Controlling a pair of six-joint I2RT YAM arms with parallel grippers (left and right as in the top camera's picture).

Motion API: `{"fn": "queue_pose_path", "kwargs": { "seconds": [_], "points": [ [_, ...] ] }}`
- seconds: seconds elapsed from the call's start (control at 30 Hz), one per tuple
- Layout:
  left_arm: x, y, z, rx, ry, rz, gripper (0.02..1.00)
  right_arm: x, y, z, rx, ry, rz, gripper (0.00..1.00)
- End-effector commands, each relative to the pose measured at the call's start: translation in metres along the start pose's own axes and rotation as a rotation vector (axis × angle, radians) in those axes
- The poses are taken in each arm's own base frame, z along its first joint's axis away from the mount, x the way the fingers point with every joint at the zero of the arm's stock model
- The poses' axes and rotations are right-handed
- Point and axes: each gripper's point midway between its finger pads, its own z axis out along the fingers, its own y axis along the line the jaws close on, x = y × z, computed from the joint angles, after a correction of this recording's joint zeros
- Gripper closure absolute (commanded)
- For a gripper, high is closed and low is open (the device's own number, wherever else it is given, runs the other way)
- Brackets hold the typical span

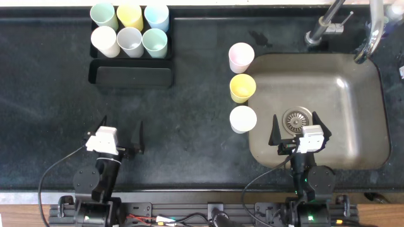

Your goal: Store Cups

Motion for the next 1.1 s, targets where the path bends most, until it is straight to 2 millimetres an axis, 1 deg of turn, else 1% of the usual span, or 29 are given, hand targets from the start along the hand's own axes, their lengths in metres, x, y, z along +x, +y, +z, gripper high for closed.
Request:
{"fn": "queue_pose_path", "kwargs": {
  "seconds": [0.03,0.5,0.53,0.63,0.77,0.83,0.9,0.97,1.03,1.1],
  "points": [
    [0.002,0.000,0.000,-0.005,0.008,-0.001,0.018,0.003,0.000,0.000,0.005,0.000,0.003,0.005],
    [0.002,0.000,0.000,-0.005,0.008,-0.001,0.018,0.003,0.000,0.000,0.005,0.000,0.003,0.003],
    [0.002,0.001,0.000,-0.009,0.008,0.000,0.018,0.003,0.000,0.000,0.005,0.000,0.003,0.005],
    [0.004,0.017,-0.001,-0.099,0.014,-0.001,0.018,0.003,0.000,0.000,0.005,0.000,0.003,0.005],
    [0.003,0.016,0.000,-0.096,0.008,0.000,0.018,0.003,0.000,0.000,0.005,0.000,0.003,0.005],
    [-0.010,0.014,0.002,-0.088,-0.038,-0.009,0.018,0.003,0.000,0.000,0.005,0.000,0.003,0.005],
    [-0.031,0.009,0.005,-0.066,-0.101,-0.038,0.020,0.003,0.000,0.000,0.005,0.000,0.003,0.003],
    [-0.058,0.004,0.012,-0.046,-0.133,-0.071,0.018,0.003,0.000,0.000,0.005,0.000,0.003,0.005],
    [-0.080,-0.002,0.024,-0.025,-0.111,-0.108,0.018,0.003,0.000,0.000,0.005,0.000,0.003,0.005],
    [-0.103,-0.014,0.043,0.006,-0.058,-0.121,0.018,0.003,0.000,0.000,0.005,0.000,0.003,0.005]
  ]
}}
